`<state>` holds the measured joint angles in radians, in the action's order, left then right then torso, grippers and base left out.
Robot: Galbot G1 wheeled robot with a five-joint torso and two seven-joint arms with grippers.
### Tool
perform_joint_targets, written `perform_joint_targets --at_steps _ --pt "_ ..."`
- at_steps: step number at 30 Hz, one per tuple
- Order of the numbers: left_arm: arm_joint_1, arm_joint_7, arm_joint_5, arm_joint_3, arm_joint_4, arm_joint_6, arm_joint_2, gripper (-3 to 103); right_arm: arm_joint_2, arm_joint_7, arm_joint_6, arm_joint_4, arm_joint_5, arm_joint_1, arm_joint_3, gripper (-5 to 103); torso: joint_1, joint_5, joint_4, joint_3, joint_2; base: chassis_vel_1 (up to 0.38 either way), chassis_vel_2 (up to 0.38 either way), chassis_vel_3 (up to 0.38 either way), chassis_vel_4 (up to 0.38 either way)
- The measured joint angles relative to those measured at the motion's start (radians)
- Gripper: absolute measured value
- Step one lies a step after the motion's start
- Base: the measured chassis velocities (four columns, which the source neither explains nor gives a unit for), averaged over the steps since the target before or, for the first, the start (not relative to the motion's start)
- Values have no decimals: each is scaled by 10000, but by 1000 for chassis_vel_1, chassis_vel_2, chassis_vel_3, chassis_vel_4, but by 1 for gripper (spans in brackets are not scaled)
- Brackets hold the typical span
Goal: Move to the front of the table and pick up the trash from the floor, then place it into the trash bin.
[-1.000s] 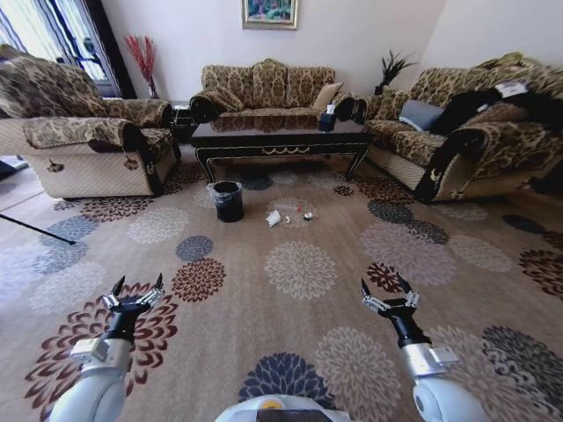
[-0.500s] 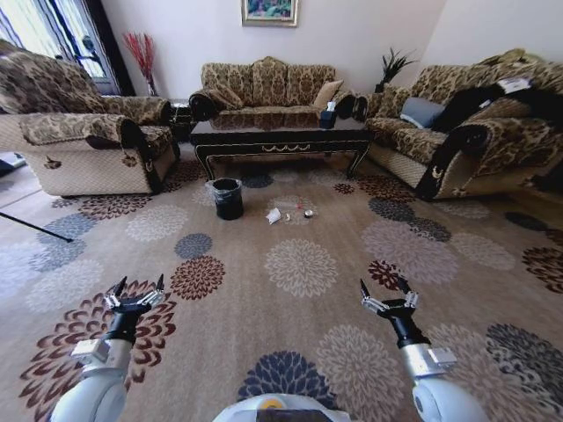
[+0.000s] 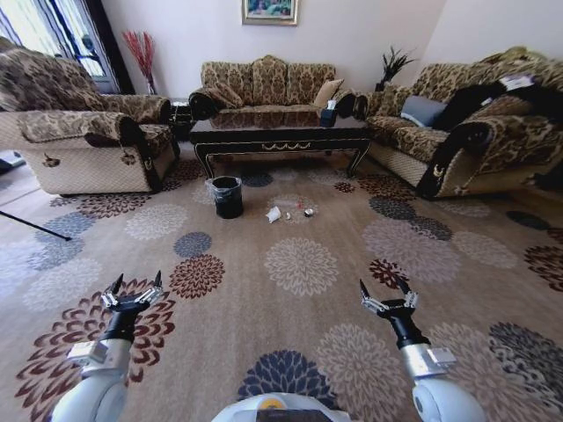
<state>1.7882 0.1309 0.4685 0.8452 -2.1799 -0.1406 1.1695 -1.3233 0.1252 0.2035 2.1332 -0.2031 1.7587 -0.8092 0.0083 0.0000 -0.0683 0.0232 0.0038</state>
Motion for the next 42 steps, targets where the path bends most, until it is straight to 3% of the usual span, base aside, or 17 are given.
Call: perform_joint_targets --at_steps 15,27,38,40,42 --pt "37 88 -51 3 33 85 16 100 -17 20 42 -10 -54 -23 6 100 8 1 1 45 55 -38 43 44 -37" --pt "147 32 -39 3 -29 412 3 100 -19 -4 38 17 -58 -3 5 100 -49 -1 0 -30 -36 -258 237 237 -255" --pt "-9 140 -50 -7 65 -5 25 100 -19 -35 35 61 -55 -9 6 100 -51 6 0 -21 -38 -273 270 278 -279" --pt "-11 145 -79 -12 103 -14 30 100 -22 -44 37 98 -51 0 -1 100 -51 -14 -2 -20 -38 -294 272 303 -274" --pt "-19 149 -81 -20 122 -19 30 100 -23 -50 37 110 -41 11 -6 100 -50 10 1 -13 -39 -244 273 250 -281"
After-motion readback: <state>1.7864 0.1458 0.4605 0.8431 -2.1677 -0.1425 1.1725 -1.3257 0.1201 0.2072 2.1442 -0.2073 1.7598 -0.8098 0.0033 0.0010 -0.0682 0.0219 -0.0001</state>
